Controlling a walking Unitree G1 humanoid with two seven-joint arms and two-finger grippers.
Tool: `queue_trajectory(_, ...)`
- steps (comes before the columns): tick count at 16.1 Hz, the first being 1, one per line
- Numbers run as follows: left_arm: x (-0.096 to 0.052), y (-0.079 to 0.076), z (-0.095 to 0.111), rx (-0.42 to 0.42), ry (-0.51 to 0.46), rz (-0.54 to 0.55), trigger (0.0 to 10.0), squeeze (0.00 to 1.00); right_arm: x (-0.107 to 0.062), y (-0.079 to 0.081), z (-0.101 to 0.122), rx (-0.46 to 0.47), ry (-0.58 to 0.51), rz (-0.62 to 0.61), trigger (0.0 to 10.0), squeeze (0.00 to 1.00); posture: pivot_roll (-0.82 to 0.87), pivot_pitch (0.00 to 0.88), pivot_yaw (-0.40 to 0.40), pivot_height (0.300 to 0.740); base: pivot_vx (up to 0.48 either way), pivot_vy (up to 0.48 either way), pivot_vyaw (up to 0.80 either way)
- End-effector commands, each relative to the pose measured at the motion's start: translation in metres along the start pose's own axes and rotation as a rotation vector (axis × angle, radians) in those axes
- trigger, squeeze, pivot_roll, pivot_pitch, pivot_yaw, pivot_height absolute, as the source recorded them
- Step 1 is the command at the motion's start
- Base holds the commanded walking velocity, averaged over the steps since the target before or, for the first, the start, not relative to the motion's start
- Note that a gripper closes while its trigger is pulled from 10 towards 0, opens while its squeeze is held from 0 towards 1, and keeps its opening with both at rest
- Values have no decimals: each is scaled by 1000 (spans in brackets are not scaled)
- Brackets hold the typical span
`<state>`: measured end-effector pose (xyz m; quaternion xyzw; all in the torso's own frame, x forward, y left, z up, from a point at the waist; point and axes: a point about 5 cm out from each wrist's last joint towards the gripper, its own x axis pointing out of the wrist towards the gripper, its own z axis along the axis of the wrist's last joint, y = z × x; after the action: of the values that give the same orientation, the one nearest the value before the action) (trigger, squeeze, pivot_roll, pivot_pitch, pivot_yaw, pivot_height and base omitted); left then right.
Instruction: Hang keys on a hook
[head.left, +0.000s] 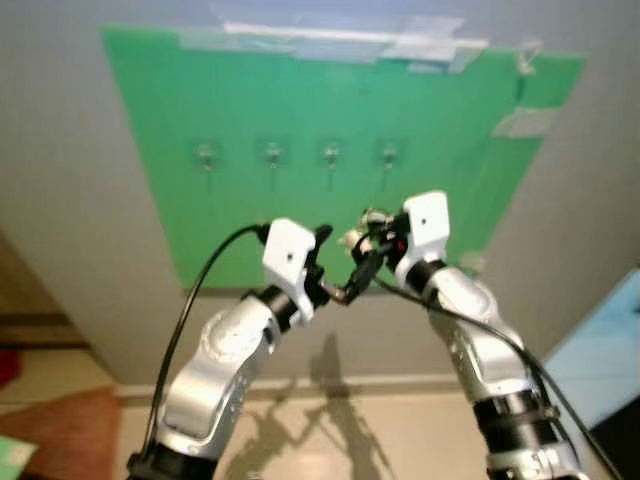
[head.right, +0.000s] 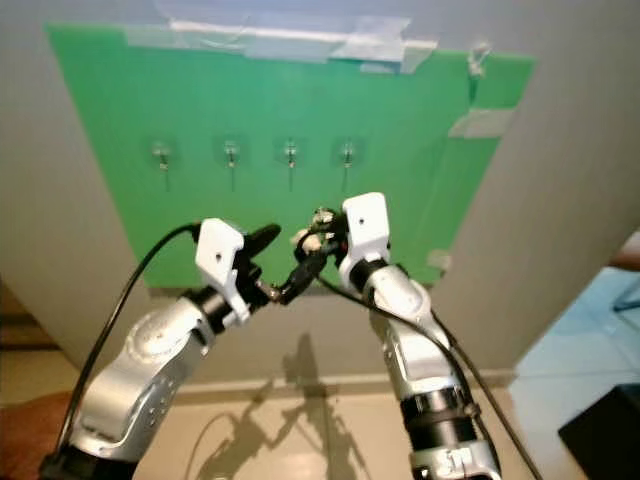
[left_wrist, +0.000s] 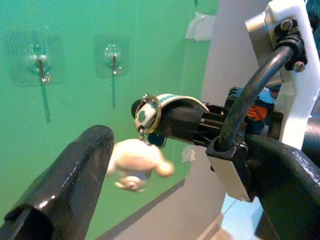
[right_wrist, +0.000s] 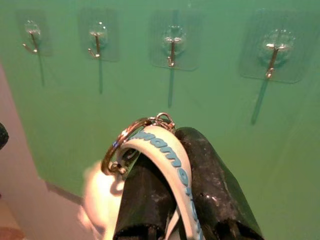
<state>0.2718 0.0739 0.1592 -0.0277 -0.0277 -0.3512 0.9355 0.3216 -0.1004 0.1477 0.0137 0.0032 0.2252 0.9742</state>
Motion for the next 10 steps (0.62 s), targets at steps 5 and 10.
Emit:
queue_trajectory(5, -15, 45, 16, 86, -58, 290, 10000, 0, -8, -4, -13, -24, 53, 3, 0, 0, -23, 0, -8, 740, 0, -480, 159)
queue_trajectory(10, -15, 44, 14, 36, -72, 289, 10000, 0, -8, 0, -14, -74, 68, 34, 0, 0, -24, 0, -15, 740, 0, -384, 780)
